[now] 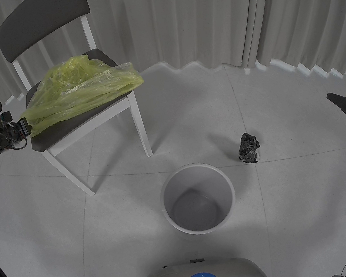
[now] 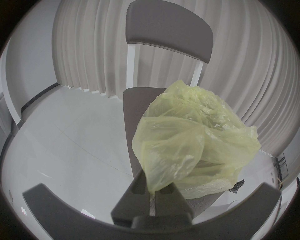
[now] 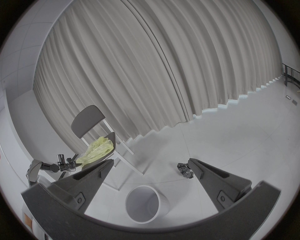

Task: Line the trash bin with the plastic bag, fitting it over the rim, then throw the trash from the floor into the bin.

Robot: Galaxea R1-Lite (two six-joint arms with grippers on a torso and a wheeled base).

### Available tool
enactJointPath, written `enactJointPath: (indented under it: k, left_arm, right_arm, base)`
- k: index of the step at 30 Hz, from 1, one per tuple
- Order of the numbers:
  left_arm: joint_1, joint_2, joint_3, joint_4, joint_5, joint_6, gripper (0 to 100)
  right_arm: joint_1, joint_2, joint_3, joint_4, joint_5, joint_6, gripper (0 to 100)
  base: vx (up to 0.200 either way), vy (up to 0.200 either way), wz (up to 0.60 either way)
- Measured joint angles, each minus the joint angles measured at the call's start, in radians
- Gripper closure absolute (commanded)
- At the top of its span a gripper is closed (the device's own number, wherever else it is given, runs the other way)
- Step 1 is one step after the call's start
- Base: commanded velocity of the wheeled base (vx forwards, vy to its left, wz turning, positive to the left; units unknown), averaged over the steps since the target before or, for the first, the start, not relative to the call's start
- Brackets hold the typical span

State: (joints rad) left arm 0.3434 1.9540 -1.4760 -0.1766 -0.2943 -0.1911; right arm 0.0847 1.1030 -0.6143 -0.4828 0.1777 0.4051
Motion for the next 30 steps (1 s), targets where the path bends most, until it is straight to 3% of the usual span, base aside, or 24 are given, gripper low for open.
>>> enactJointPath:
  k: [11,21,30]
  left_arm:
    - [-0.014,-0.098,0.008,0.005,-0.015,-0.064,100]
    - [-0.087,-0.257,0.002,0.027,-0.041,-0.082,100]
    - [-0.174,-0.383,-0.167,0.192,-0.079,-0.088,100]
  right_arm:
    - [0.007,-0.003,0.003,0.003,0.0,-0.001,0]
    - [0.049,-0.015,0.01,0.006,-0.007,-0.005,0]
    - [0.146,-0.03,-0.001,0.008,-0.015,-0.006,0]
  base:
    - [0.0,0.0,0.0]
    - [0.0,0.0,0.0]
    - [0.0,0.0,0.0]
